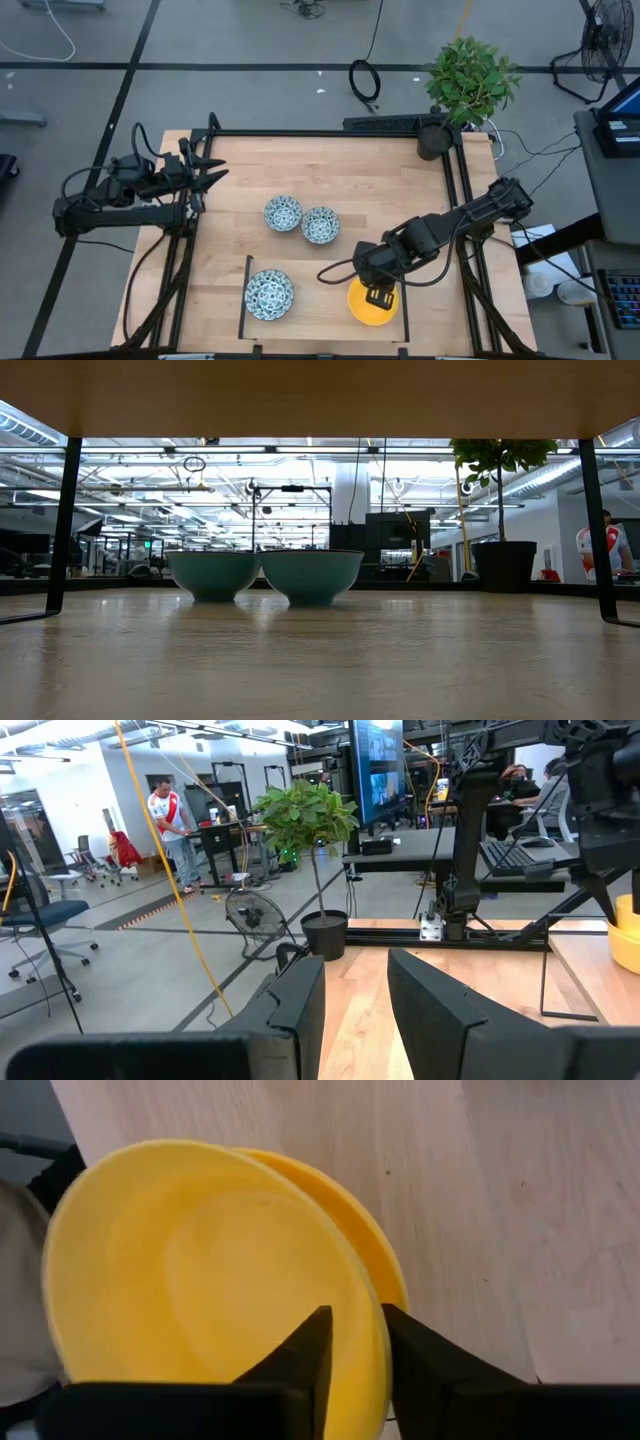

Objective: Pick & Place Mini bowls
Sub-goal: Stack the yellow bowl on the yellow bowl on the shelf

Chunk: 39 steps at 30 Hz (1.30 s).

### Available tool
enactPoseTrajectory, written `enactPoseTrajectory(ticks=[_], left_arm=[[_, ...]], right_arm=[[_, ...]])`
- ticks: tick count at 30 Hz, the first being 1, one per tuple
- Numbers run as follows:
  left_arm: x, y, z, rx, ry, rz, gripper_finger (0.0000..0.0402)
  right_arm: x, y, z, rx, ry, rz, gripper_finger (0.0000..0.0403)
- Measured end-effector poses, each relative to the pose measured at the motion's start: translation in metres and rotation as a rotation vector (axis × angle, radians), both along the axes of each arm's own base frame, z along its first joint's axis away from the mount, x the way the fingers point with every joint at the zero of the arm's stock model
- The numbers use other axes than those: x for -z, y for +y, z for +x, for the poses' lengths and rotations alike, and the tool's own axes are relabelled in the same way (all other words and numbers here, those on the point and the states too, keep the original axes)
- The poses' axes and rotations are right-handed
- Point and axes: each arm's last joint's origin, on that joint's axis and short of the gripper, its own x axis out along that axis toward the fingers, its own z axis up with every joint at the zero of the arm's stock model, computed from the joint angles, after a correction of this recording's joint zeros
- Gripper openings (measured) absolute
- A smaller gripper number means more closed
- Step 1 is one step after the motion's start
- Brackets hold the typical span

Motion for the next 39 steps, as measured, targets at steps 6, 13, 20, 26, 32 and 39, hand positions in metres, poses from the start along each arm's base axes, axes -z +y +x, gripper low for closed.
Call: enactPoseTrajectory(ticks=[6, 13, 20, 26, 32, 39], left_arm=[[0.000, 0.000, 0.000, 0.000, 0.000, 0.000, 0.0118], [0.000, 0.000, 0.000, 0.000, 0.000, 0.000, 0.0118], [0.000, 0.000, 0.000, 0.000, 0.000, 0.000, 0.0118], [0.000, 0.000, 0.000, 0.000, 0.000, 0.000, 0.0118], [0.000, 0.000, 0.000, 0.000, 0.000, 0.000, 0.0118], [0.000, 0.000, 0.000, 0.000, 0.000, 0.000, 0.0118]], right_arm=[[-0.014, -0.006, -0.008, 0.062, -0.032, 0.036, 0.0118], [-0.034, -0.014, -0.023, 0.101, -0.117, 0.035, 0.0141], [-0.050, -0.004, -0.014, 0.013, -0.352, 0.081, 0.0128], [-0.056, 0.017, 0.003, -0.193, -0.541, 0.063, 0.0051], [-0.045, 0.027, -0.003, -0.276, -0.447, -0.042, 0.0004], [-0.013, 0.034, -0.003, -0.257, -0.291, -0.128, 0.0000]])
